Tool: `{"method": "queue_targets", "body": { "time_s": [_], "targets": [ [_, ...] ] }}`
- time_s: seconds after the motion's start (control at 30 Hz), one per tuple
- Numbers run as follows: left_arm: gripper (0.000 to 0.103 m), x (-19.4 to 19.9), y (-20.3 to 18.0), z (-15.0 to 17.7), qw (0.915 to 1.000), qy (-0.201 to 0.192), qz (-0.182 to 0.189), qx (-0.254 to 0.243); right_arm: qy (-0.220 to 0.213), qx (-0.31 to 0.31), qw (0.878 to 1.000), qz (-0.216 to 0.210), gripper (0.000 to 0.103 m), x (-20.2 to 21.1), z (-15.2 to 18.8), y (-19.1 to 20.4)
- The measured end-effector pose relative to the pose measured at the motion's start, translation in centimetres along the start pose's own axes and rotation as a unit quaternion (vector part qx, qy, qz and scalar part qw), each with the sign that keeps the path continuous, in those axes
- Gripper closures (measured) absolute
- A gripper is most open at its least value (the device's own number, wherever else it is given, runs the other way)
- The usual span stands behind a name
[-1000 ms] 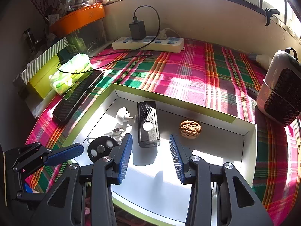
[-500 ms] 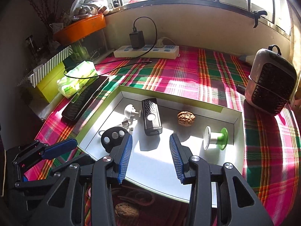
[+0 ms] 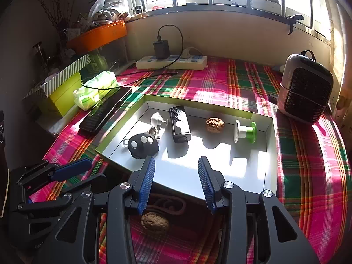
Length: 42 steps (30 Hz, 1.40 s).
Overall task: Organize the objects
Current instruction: 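Open left tool to release the key fob while right tool releases the remote, then withdraw both tools from the box toward the pink cable and walnut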
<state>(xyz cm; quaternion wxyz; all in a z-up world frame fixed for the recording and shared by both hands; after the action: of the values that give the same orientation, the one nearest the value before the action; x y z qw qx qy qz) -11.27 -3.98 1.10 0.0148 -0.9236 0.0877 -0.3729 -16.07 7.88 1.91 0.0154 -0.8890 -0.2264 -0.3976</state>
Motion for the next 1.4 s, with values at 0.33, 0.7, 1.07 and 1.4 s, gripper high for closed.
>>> {"method": "queue_targets", "body": {
  "time_s": [0.33, 0.7, 1.07, 1.4],
  "targets": [
    [0.069, 0.6, -0.6, 1.1, 0.9999, 0.004, 0.009, -0.007, -0.012, -0.004, 1.000, 0.008, 0.061, 1.6, 1.9, -0.2],
    [0.069, 0.1, -0.3, 2.7, 0.9995, 0.017, 0.028, 0.006, -0.012, -0.010, 1.000, 0.019, 0.061, 2.6, 4.3, -0.8],
    [0.069, -0.5, -1.1, 3.5, 0.9984, 0.028, 0.049, 0.003, -0.009, -0.023, 1.000, 0.020, 0.052, 2.9, 6.0, -1.3],
    [0.068, -1.7, -1.8, 3.0, 0.9979, 0.041, 0.047, -0.020, -0.006, -0.032, 0.999, 0.015, 0.051, 3.0, 6.8, -1.6]
  ]
}}
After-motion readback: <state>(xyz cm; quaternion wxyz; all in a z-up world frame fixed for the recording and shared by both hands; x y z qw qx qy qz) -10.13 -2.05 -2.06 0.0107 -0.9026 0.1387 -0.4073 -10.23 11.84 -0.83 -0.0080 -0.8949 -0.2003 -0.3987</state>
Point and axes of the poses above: each gripper's, at about its wrist camera, not at the fingertips, and x roughly against the way its jaws point, y to its left, z to its underside, the point moved 5 cm from there along -x, roughly the way its jaws point, and after that the axes turned 3 degrees about -x, right-handed, at the moved point
